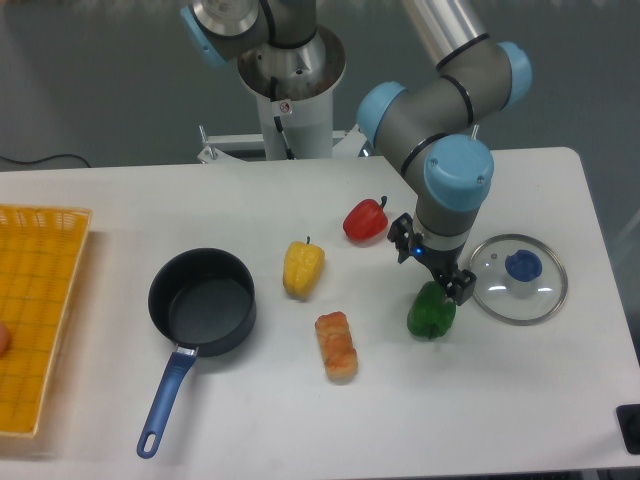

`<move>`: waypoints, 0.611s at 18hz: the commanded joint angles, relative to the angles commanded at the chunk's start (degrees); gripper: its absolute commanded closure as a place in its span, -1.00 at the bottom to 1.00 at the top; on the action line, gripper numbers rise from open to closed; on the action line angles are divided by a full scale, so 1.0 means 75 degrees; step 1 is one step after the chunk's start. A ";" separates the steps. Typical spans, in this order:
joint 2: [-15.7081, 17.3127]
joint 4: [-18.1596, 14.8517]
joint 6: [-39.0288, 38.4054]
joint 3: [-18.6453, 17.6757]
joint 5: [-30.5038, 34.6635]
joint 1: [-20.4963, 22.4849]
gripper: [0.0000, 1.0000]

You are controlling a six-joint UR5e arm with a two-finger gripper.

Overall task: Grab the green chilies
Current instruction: 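Open the gripper and move it above the green bell pepper, then lower the open gripper around the green bell pepper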

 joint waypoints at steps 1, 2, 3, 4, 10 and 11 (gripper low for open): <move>-0.0012 0.0012 -0.0316 0.0000 -0.0281 0.0082 -1.00; -0.0023 0.0023 -0.0586 0.0000 -0.0458 0.0152 -1.00; -0.0047 0.0035 -0.0693 0.0000 -0.0494 0.0234 -1.00; -0.0070 0.0035 -0.0671 0.0000 -0.0506 0.0362 -1.00; -0.0210 0.0199 -0.1385 -0.0047 -0.0729 0.0844 -1.00; -0.0257 0.0257 -0.1513 -0.0047 -0.0729 0.0844 -1.00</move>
